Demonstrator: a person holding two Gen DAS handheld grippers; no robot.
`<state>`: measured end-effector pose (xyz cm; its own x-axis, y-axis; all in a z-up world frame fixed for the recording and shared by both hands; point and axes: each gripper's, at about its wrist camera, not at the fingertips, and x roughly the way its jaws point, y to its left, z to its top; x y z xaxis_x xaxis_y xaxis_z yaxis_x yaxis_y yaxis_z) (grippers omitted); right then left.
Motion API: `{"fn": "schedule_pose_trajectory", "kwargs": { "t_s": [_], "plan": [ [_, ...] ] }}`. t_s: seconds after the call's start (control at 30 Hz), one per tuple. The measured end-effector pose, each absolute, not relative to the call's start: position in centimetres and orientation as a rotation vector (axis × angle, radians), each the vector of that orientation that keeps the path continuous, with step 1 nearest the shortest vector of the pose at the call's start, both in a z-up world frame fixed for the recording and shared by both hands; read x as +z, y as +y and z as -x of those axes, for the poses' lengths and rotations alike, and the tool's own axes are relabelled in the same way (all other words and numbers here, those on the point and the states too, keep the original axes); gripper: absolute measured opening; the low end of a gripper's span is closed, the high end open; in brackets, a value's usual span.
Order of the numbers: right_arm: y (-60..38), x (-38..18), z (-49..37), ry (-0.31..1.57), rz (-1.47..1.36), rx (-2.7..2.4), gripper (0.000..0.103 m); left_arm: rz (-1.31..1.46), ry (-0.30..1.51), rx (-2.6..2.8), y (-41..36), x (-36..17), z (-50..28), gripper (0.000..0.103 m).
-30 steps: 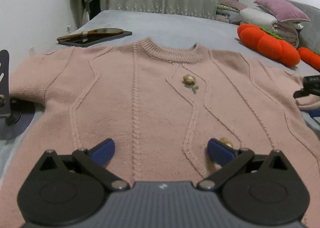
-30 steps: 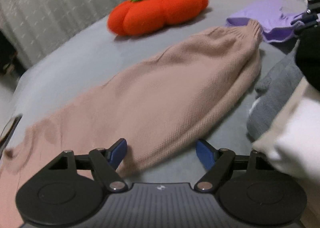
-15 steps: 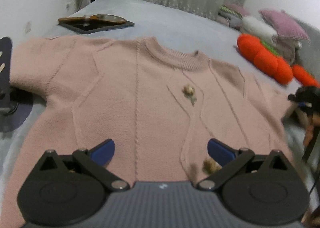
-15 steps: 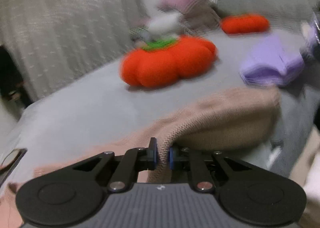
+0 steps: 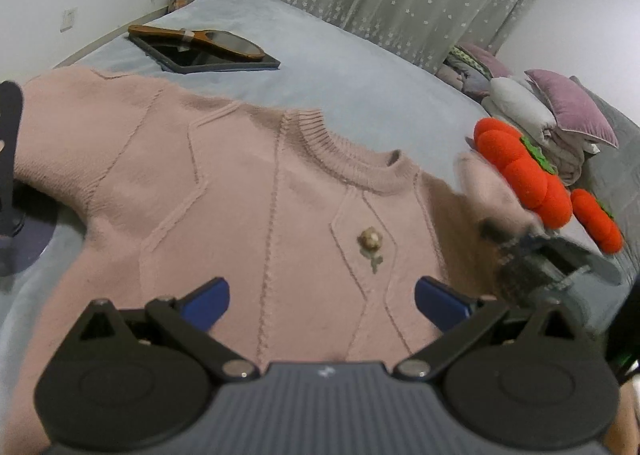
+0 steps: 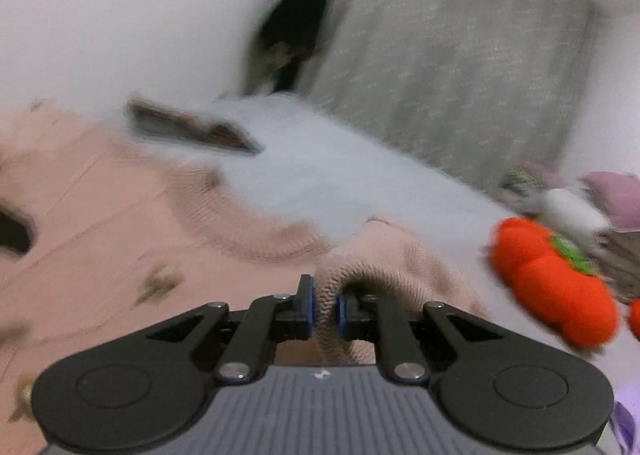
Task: Fold clothes
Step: 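Grasp the sleeve cuff with the right gripper, fold it across the body, release, then grasp the other sleeve cuff with the left gripper and lift it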
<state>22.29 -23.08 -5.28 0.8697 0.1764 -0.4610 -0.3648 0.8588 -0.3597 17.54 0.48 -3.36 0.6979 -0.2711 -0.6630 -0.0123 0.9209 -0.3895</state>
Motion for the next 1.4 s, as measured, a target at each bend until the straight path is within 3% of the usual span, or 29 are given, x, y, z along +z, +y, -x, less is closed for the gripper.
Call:
{"fn": "schedule_pose_trajectory", "kwargs": {
  "t_s": [0.1,0.23,0.3,0.43,0.6,0.9,1.1,1.13,1.17,1.4],
  "plan": [
    [-22.4,-8.2,-23.4,0.530,0.436,0.338,0.020,0.339,0.788,-0.154,-0.3,-3.0,-18.0,0.103],
    [-21.9,-8.9,-23.0,0.512,0.438,0.315,0.023,0.258,0.767,-0.176,-1.9,-2.0,-19.1,0.103],
    [-22.5,-8.2,-23.0,0.526,0.411,0.329,0.026,0.211,0.745,-0.197,-3.1,-1.2,-19.8,0.103],
    [-24.7,-6.0,-22.0,0.548,0.309,0.387,0.046,0.139,0.705,-0.240,-5.7,-0.2,-21.2,0.103],
    [-29.7,-3.1,-20.7,0.539,0.108,0.363,0.054,0.102,0.667,-0.288,-8.5,0.3,-22.7,0.098],
    [-37.9,-2.3,-21.4,0.624,-0.198,0.086,0.055,-0.100,0.588,-0.421,-15.3,0.5,-23.8,0.094],
    [-38.5,-1.6,-20.8,0.607,-0.089,-0.122,0.055,-0.291,0.492,-0.526,-20.5,-0.2,-23.2,0.089],
    [-38.7,-1.6,-20.8,0.608,-0.089,-0.132,0.055,-0.323,0.476,-0.543,-21.3,-0.3,-23.1,0.080],
    [-39.0,-1.6,-20.8,0.612,-0.099,-0.145,0.055,-0.355,0.460,-0.560,-22.2,-0.4,-23.0,0.078],
    [-41.7,-0.6,-19.5,0.553,-0.195,-0.159,0.056,-0.456,0.439,-0.697,-25.2,-2.6,-23.8,0.075]
  ]
}}
